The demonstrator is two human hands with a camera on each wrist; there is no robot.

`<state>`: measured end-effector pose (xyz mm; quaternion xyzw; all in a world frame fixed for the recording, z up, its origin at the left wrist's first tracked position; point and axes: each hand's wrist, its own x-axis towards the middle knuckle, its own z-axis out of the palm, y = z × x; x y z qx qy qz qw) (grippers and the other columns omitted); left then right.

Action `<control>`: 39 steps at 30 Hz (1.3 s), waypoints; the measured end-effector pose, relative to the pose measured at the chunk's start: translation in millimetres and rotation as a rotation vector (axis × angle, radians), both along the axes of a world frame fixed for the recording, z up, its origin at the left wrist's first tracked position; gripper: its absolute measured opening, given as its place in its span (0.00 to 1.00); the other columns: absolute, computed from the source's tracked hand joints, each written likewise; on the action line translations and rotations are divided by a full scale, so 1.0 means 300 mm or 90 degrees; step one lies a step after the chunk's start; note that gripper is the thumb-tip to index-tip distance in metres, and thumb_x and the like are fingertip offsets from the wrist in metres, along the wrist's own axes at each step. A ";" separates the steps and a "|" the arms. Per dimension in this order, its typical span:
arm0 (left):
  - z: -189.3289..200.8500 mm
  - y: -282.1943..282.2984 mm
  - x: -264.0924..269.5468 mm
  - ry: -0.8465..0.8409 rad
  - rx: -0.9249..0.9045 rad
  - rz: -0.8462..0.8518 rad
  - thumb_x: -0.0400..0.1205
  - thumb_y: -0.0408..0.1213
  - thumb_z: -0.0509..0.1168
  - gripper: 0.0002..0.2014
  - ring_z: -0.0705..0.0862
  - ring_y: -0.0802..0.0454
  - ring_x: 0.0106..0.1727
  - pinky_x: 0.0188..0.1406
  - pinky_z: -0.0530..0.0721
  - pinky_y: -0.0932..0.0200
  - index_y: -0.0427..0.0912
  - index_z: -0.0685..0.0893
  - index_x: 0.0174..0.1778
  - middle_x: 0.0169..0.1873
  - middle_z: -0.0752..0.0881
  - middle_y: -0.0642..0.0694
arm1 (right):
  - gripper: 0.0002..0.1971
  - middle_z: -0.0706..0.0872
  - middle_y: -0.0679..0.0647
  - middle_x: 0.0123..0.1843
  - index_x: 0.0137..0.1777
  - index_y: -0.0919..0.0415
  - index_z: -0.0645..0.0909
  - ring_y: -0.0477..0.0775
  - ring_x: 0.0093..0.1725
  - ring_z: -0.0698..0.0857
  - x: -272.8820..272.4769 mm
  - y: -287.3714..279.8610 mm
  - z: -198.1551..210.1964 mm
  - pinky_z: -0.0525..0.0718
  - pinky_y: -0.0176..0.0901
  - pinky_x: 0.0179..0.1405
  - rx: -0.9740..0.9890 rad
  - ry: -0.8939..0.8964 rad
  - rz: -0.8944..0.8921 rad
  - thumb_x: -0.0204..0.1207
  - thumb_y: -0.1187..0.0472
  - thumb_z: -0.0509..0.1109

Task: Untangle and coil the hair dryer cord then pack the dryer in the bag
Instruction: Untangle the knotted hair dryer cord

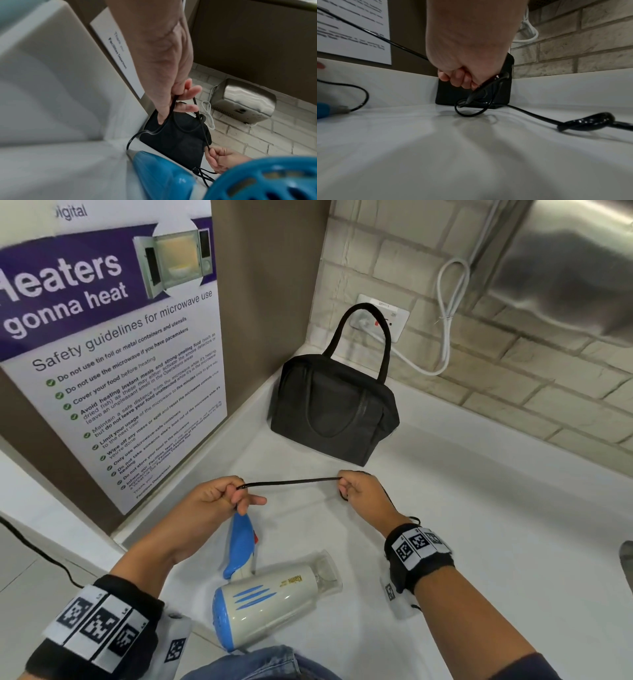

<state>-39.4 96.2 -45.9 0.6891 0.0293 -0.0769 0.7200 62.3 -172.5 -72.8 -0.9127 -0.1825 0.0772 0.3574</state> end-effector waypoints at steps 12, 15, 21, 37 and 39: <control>0.068 -0.136 0.082 -0.112 0.788 -0.029 0.76 0.17 0.55 0.38 0.58 0.50 0.81 0.77 0.37 0.31 0.50 0.60 0.80 0.78 0.66 0.49 | 0.10 0.82 0.55 0.33 0.42 0.61 0.76 0.56 0.34 0.79 -0.004 -0.008 0.053 0.79 0.52 0.34 -0.114 -0.231 -0.128 0.83 0.58 0.60; 0.092 -0.179 0.105 -0.179 0.836 -0.066 0.74 0.16 0.56 0.40 0.52 0.51 0.83 0.74 0.30 0.30 0.52 0.60 0.80 0.78 0.66 0.50 | 0.11 0.82 0.52 0.34 0.40 0.60 0.80 0.52 0.36 0.78 -0.033 0.016 0.096 0.77 0.44 0.37 -0.094 -0.269 -0.083 0.82 0.57 0.63; 0.138 -0.297 0.158 -0.127 0.747 -0.167 0.87 0.34 0.52 0.15 0.71 0.48 0.74 0.80 0.41 0.34 0.45 0.75 0.67 0.65 0.81 0.46 | 0.11 0.84 0.52 0.34 0.38 0.60 0.83 0.49 0.36 0.76 -0.059 0.089 0.152 0.72 0.39 0.40 -0.022 -0.300 0.007 0.79 0.60 0.63; 0.170 -0.211 0.138 -0.147 0.281 -0.026 0.83 0.25 0.55 0.21 0.85 0.71 0.43 0.42 0.71 0.87 0.46 0.80 0.27 0.42 0.89 0.47 | 0.19 0.72 0.51 0.30 0.31 0.53 0.68 0.41 0.29 0.68 -0.006 0.027 0.083 0.67 0.29 0.30 0.143 -0.075 -0.056 0.80 0.74 0.54; 0.173 -0.203 0.137 -0.137 0.241 -0.019 0.84 0.26 0.54 0.19 0.84 0.76 0.42 0.45 0.73 0.83 0.43 0.80 0.28 0.42 0.89 0.46 | 0.19 0.72 0.51 0.30 0.31 0.54 0.68 0.42 0.30 0.68 0.012 0.009 0.059 0.67 0.30 0.31 0.145 -0.062 -0.074 0.81 0.72 0.53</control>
